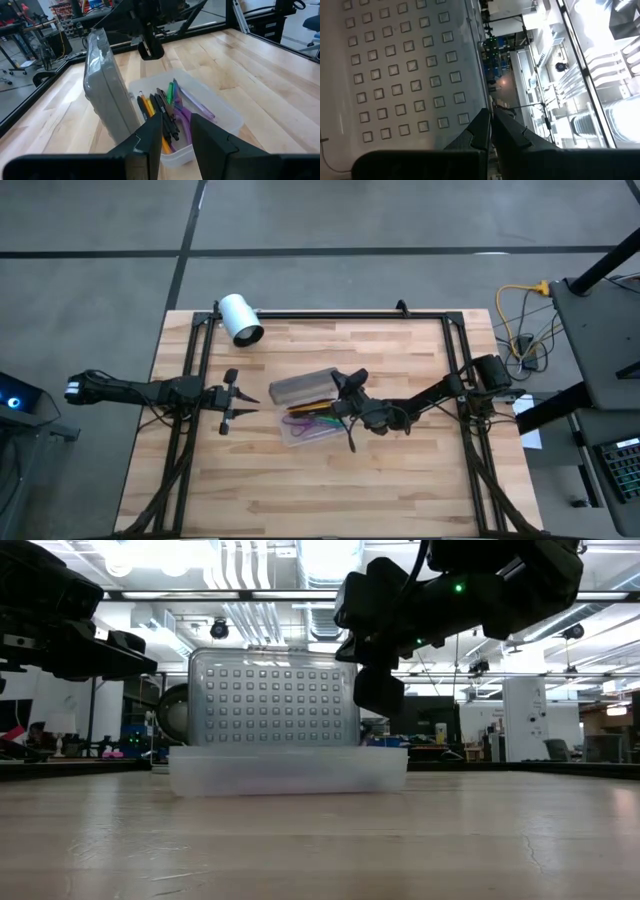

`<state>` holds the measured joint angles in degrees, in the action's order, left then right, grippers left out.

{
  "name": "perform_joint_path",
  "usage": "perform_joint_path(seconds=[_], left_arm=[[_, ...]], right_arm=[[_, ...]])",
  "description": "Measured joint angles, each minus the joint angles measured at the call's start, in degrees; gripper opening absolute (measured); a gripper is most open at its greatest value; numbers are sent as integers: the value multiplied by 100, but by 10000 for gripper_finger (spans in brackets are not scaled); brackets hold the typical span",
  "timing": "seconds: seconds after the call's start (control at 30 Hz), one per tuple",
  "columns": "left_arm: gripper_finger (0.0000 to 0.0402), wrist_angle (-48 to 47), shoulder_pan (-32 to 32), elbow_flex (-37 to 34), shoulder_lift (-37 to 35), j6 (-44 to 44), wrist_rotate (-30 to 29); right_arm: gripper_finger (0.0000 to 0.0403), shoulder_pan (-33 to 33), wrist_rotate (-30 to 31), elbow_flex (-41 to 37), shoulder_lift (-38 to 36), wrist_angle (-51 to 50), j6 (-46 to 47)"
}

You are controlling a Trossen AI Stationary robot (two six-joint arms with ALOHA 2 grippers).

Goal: Pick & place school supplies into a supply box
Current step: Close the supply box

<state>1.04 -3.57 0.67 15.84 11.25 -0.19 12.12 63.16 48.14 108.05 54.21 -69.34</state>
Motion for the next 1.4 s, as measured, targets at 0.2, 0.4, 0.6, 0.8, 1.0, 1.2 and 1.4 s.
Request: perform_joint_path(seconds=[0.2, 0.4, 0.6, 0.8, 1.0, 1.2, 1.4], left_arm=[[86, 2, 2, -1, -2, 2, -2], [86, 35, 2, 0, -2, 61, -15], [86, 145, 19, -6, 0, 164, -164], [86, 479, 29, -3, 1, 164, -1636], [86, 536, 45, -7, 181, -153, -3157], [86, 859, 201, 0, 522, -439, -3397], [86, 1240, 454, 4, 925, -742, -3493]], right_arm=[[9, 0, -15, 87, -4, -4, -3], [9, -2, -27, 90, -4, -4, -4], [9, -2, -35, 90, -4, -4, -4], [9, -2, -37, 90, -4, -4, -4], [9, -2, -44, 93, -4, -4, 8], [9, -2, -70, 94, -4, -4, 13], [9, 0, -70, 94, -4, -4, 16]])
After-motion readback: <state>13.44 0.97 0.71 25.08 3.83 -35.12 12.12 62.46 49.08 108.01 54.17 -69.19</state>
